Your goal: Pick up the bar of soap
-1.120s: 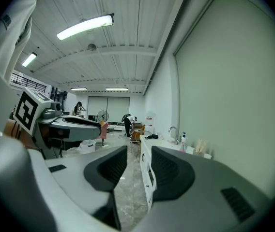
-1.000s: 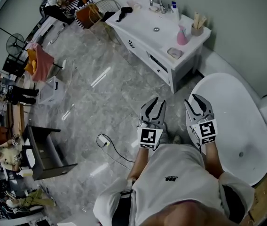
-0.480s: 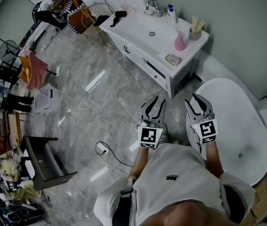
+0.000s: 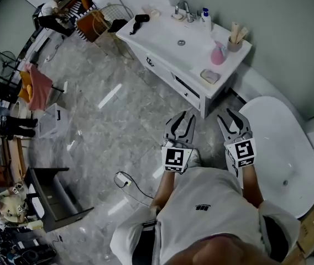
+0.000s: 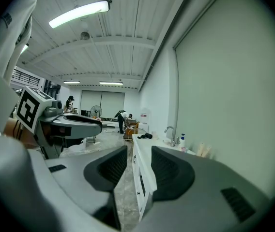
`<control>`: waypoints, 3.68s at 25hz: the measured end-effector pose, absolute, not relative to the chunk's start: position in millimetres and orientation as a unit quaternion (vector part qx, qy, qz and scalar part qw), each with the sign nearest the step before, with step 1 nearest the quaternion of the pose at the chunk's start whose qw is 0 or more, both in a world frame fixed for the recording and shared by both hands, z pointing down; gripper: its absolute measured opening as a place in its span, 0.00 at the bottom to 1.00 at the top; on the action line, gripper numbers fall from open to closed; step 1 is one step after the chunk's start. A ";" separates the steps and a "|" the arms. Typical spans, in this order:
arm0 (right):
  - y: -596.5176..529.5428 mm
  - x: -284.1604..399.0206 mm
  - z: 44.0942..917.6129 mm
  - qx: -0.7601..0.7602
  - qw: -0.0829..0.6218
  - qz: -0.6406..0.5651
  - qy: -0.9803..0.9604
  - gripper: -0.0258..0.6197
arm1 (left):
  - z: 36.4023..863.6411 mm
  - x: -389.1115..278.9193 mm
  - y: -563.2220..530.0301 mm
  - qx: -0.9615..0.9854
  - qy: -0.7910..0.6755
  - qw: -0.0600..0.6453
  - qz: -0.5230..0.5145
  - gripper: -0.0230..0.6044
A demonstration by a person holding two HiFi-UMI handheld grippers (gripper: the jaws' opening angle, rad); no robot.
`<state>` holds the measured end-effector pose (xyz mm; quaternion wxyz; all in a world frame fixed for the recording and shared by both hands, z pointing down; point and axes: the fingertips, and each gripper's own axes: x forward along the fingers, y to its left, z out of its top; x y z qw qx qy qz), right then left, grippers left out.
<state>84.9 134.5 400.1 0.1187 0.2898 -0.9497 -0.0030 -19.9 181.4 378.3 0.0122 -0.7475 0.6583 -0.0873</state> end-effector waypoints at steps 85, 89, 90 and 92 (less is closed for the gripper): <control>-200.1 -1.2 513.6 0.253 0.187 0.095 -0.944 0.30 | 476.6 -92.6 -165.5 -0.763 0.621 -0.061 -0.170 0.24; -201.9 -9.6 522.1 0.251 0.205 0.100 -0.941 0.30 | 491.5 -98.8 -170.4 -0.776 0.602 -0.076 -0.173 0.24; -202.1 -11.3 525.5 0.250 0.211 0.100 -0.940 0.30 | 496.3 -100.4 -171.8 -0.780 0.597 -0.080 -0.173 0.24; -202.3 -14.0 532.7 0.249 0.224 0.100 -0.937 0.30 | 505.7 -103.0 -174.6 -0.788 0.584 -0.087 -0.176 0.24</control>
